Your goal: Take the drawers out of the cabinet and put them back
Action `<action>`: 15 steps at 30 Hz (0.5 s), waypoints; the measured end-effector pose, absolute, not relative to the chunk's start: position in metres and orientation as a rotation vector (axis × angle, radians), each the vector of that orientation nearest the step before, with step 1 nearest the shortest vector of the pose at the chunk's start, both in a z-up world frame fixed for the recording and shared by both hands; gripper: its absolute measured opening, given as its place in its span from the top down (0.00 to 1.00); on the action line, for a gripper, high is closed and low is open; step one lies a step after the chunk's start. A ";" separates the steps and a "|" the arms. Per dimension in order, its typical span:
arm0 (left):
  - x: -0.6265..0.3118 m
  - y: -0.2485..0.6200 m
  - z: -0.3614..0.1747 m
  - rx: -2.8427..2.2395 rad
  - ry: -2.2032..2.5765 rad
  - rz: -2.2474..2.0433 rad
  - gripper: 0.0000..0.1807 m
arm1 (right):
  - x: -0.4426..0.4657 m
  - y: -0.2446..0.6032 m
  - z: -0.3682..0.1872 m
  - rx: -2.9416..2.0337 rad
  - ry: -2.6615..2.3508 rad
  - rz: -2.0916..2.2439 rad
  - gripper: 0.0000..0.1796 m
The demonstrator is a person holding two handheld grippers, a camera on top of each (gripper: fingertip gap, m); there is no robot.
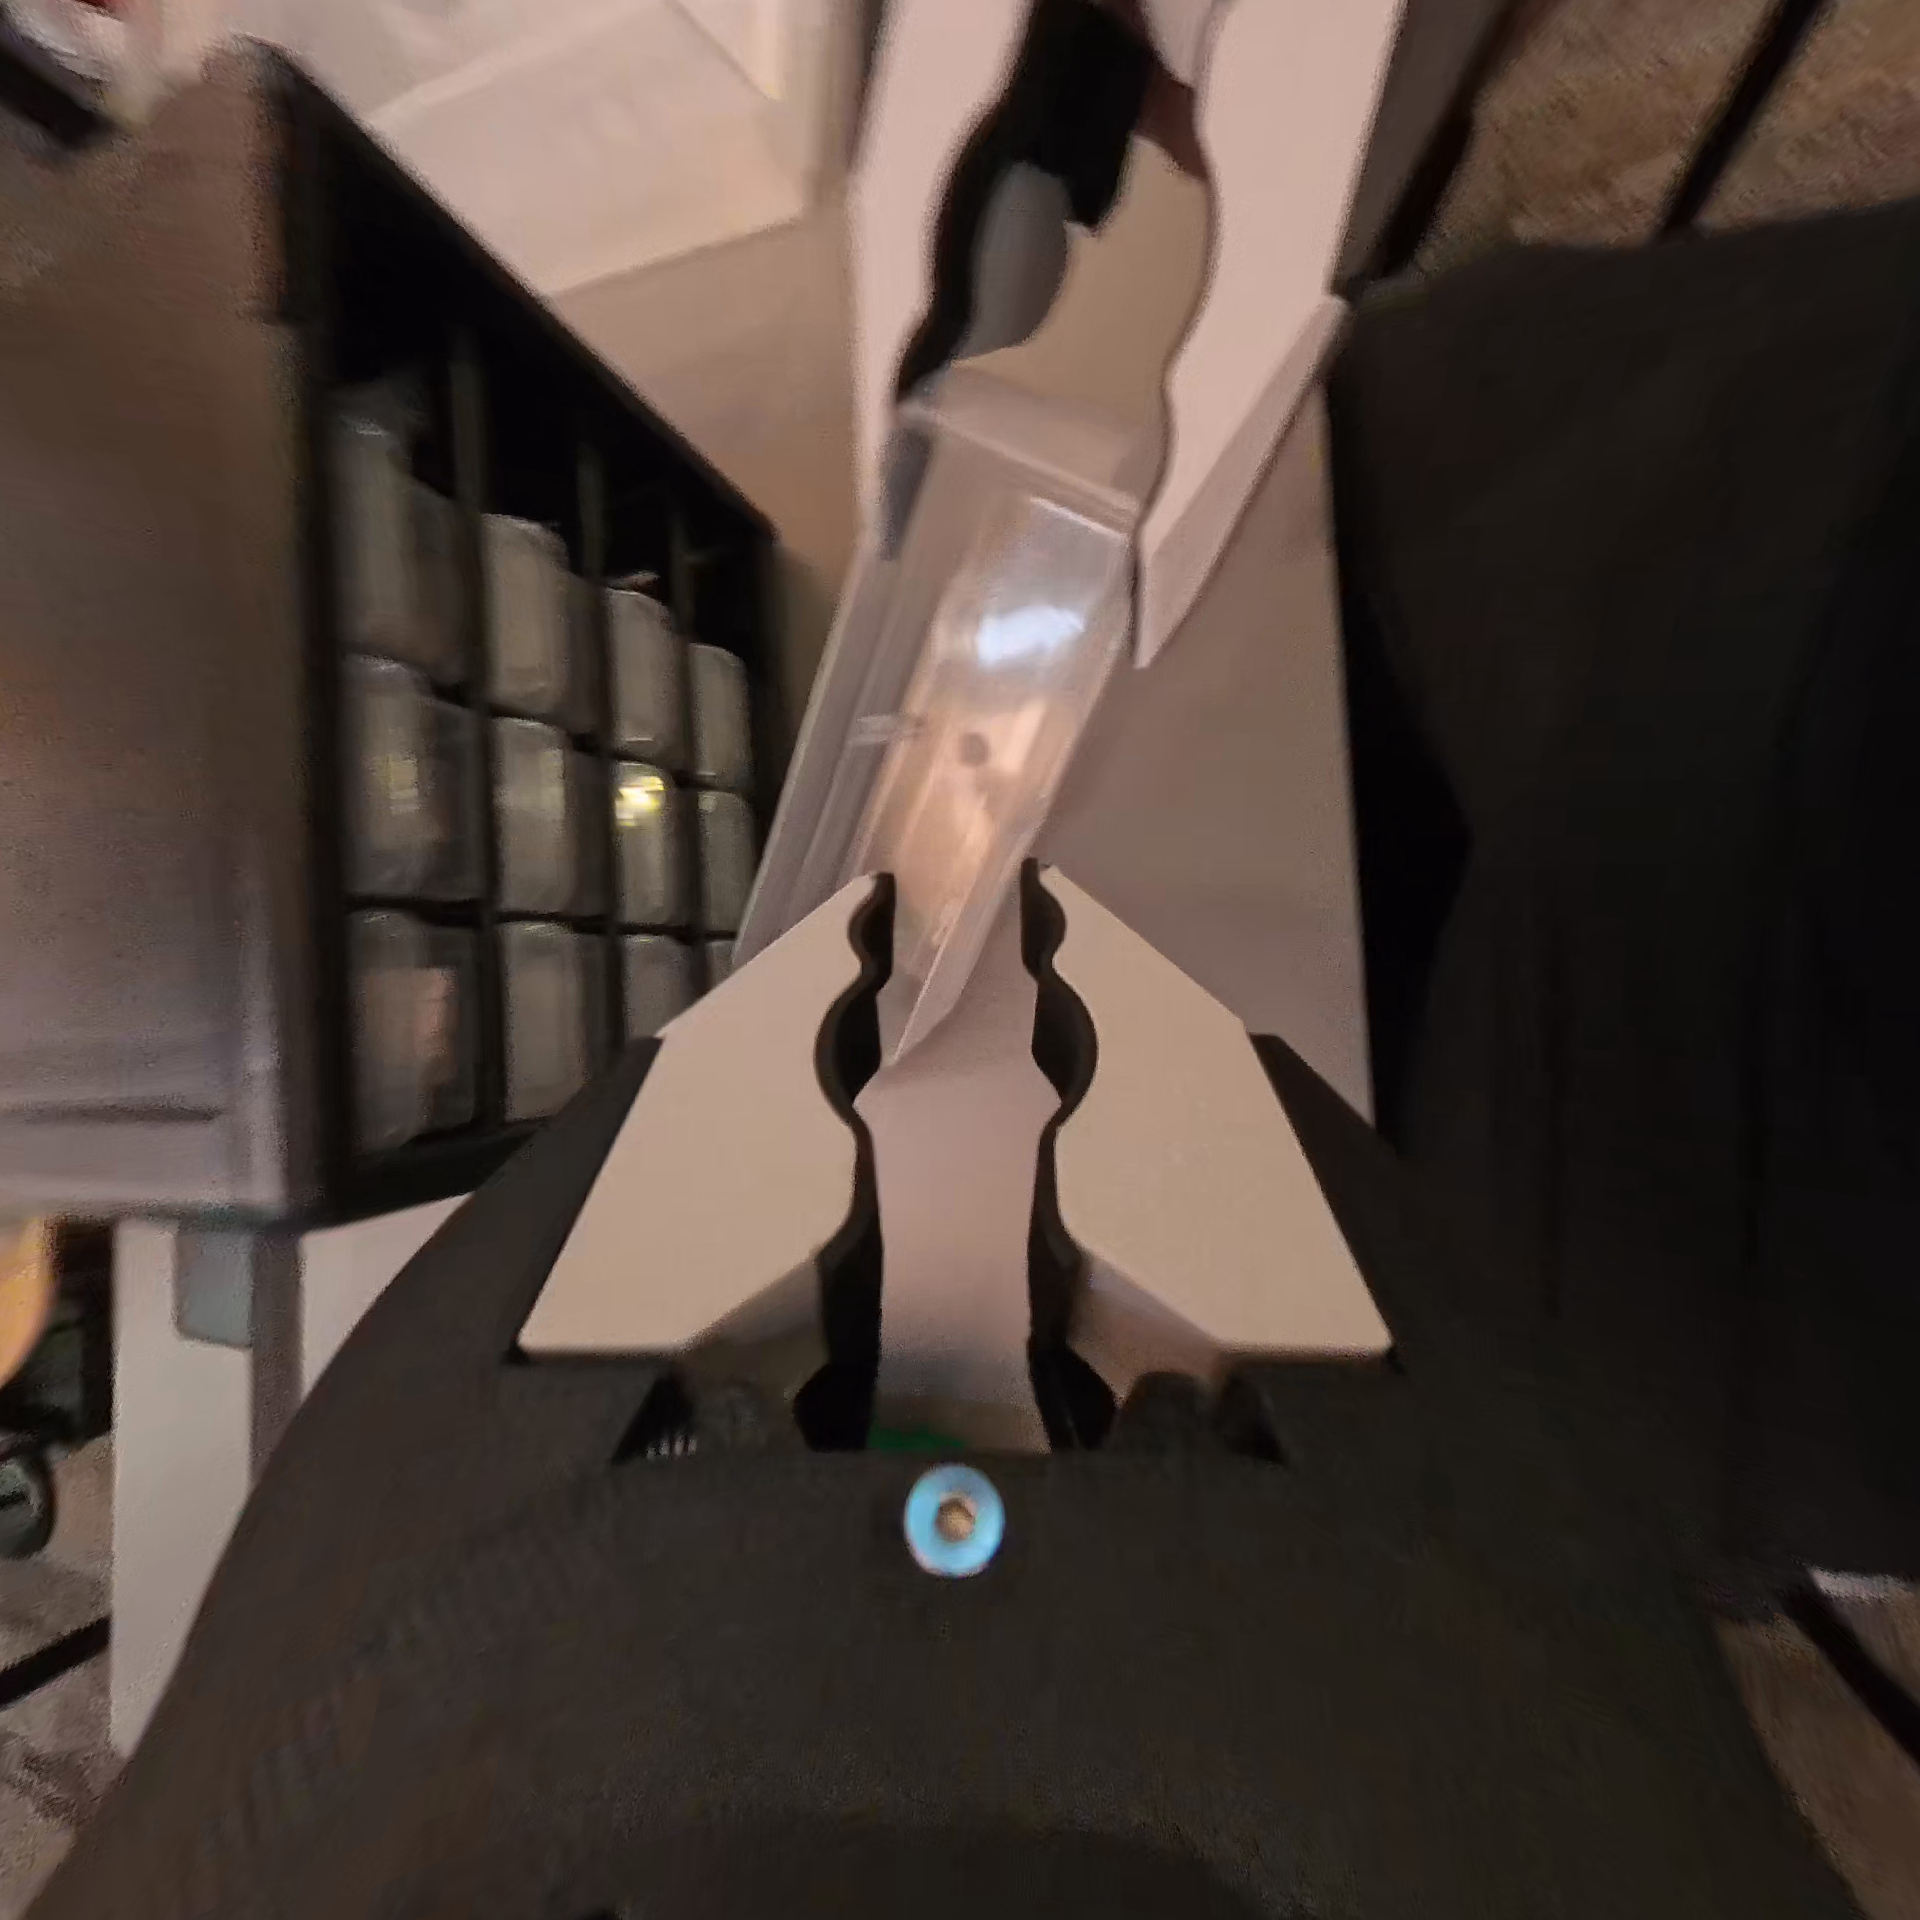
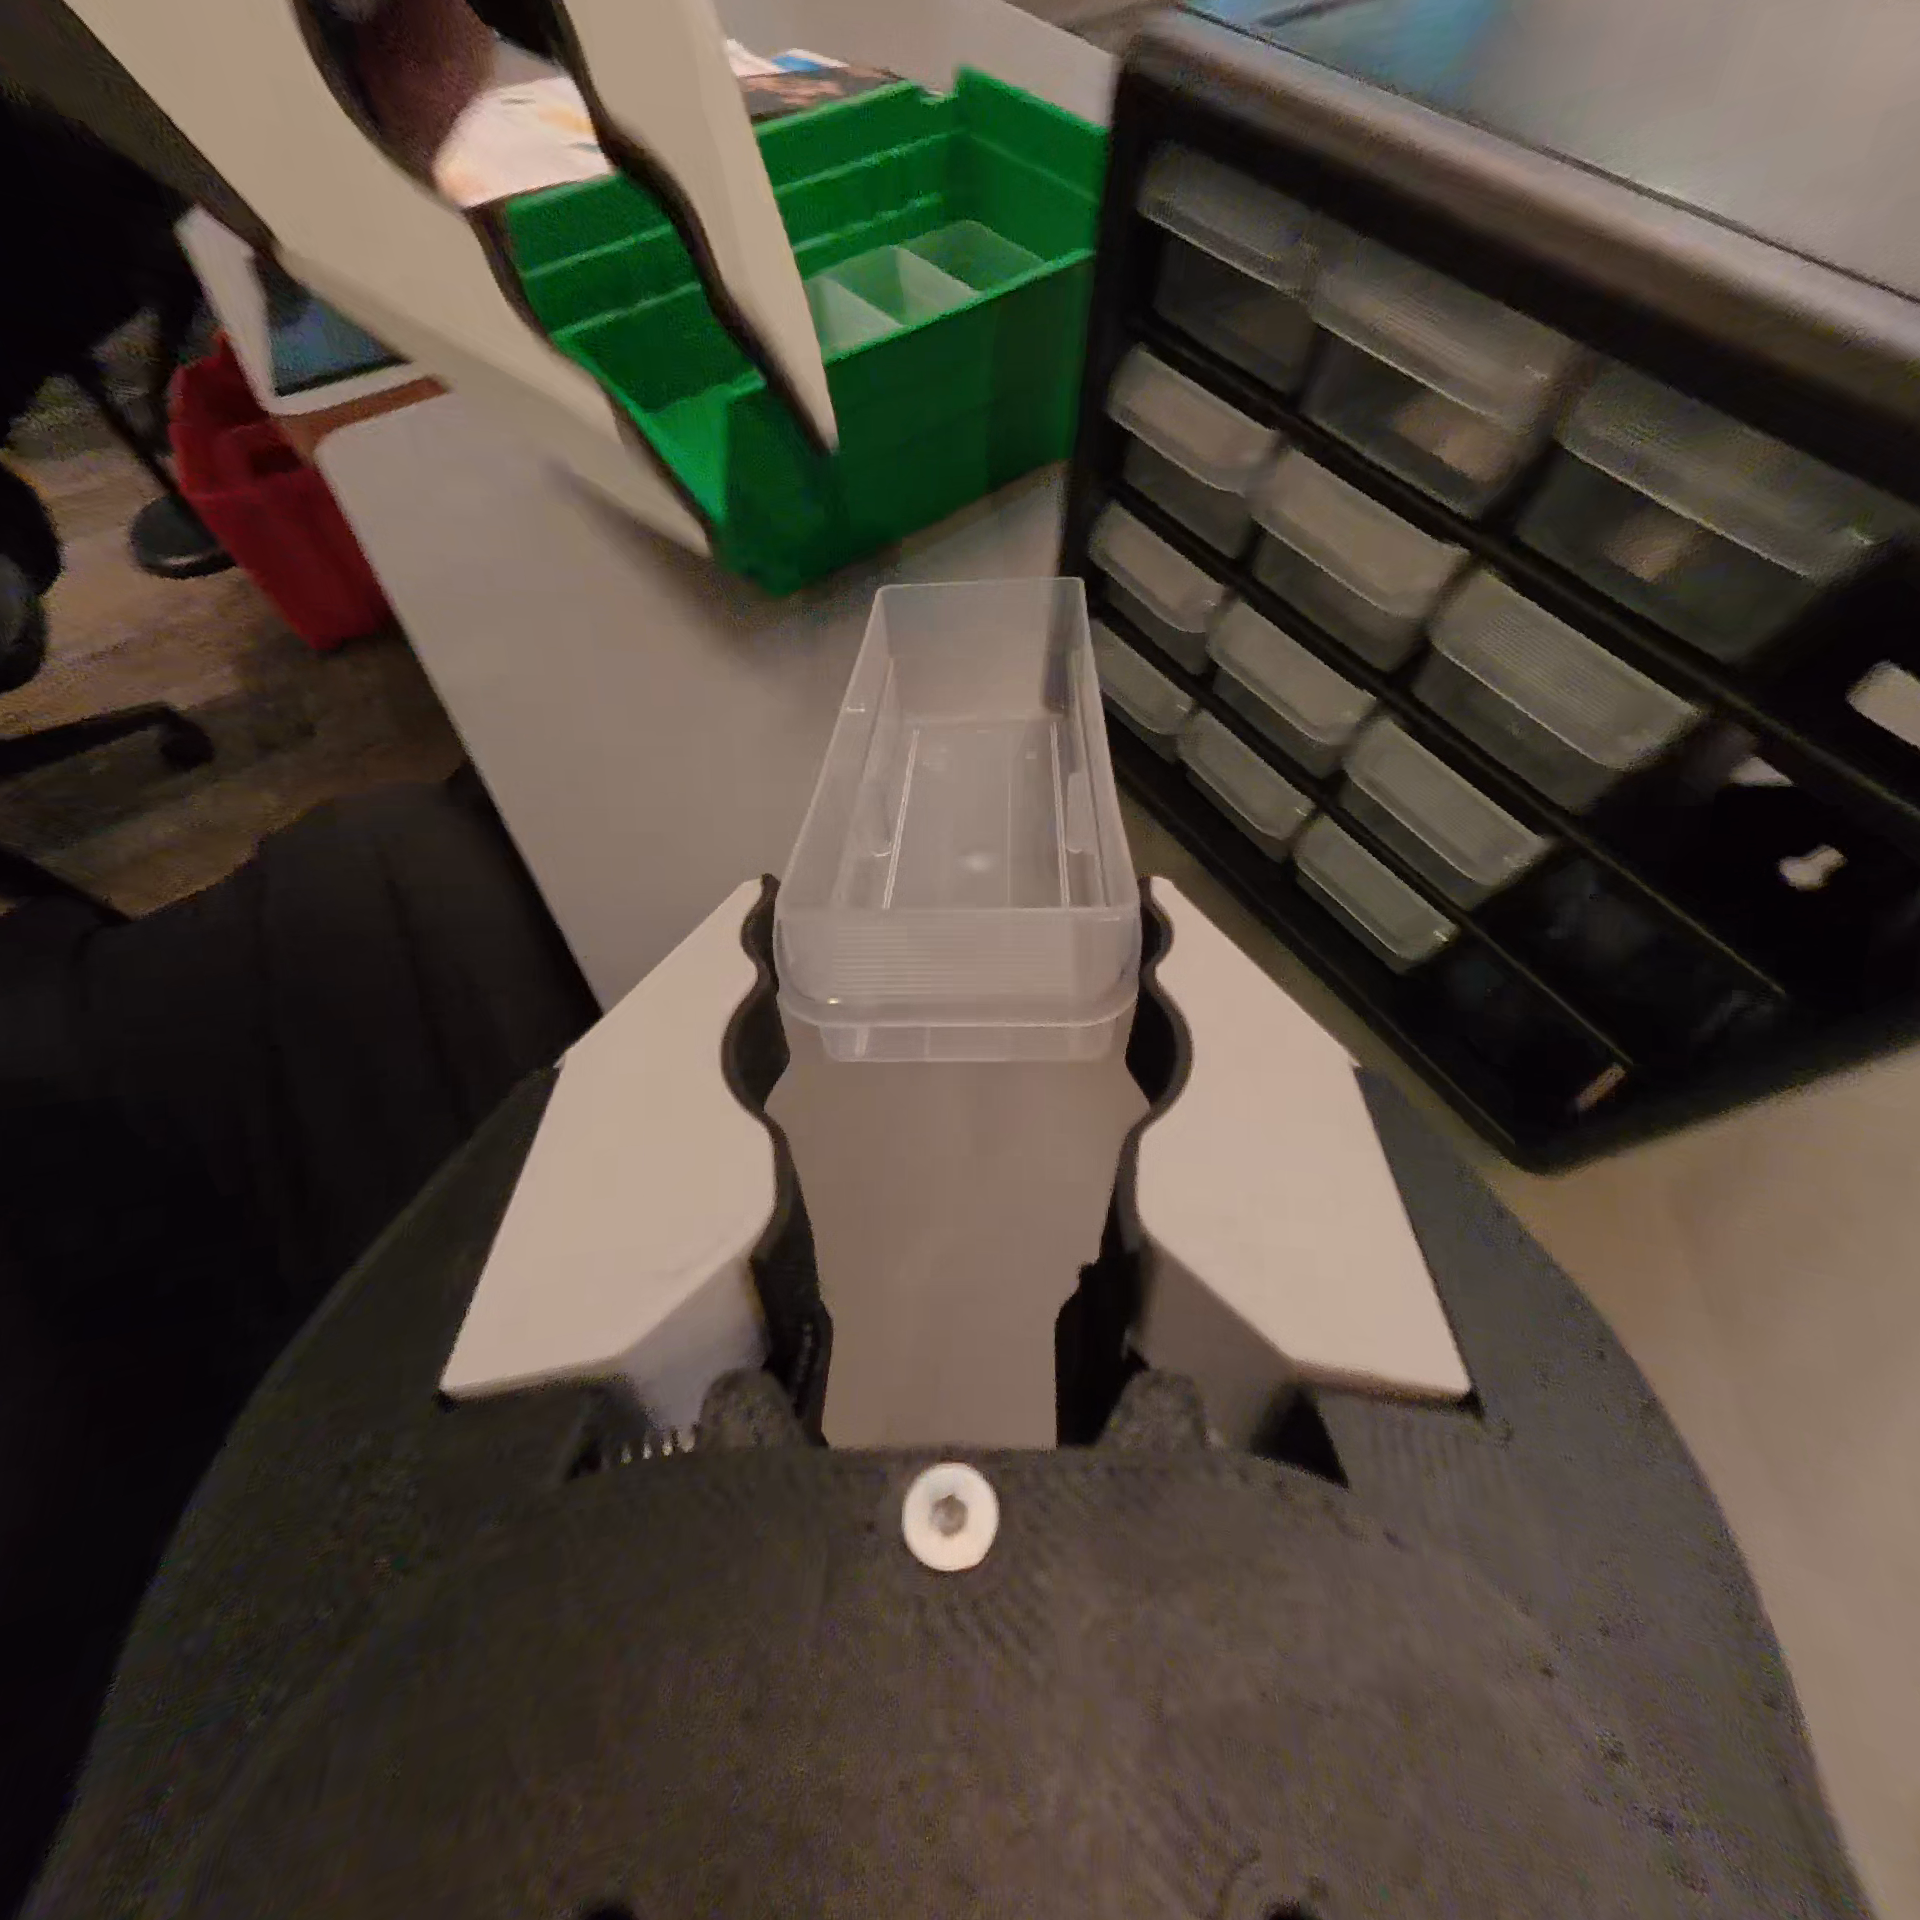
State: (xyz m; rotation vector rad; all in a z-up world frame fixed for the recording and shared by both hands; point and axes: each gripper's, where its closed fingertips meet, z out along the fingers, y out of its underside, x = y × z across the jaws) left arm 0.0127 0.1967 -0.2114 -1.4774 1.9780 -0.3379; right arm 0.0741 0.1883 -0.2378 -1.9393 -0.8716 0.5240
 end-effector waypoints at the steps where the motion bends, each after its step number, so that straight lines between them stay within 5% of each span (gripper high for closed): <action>1: 0.014 0.206 -0.201 -1.481 1.909 -0.334 0.87 | 0.083 0.191 -0.239 -1.955 -0.833 0.509 0.64; 9: 0.015 0.290 -0.145 -1.543 1.509 -0.359 0.71 | 0.148 0.199 -0.261 -2.088 -0.577 0.424 0.64; 15: 0.028 0.333 -0.151 -1.602 1.446 -0.443 0.63 | 0.175 0.195 -0.277 -2.158 -0.489 0.343 0.64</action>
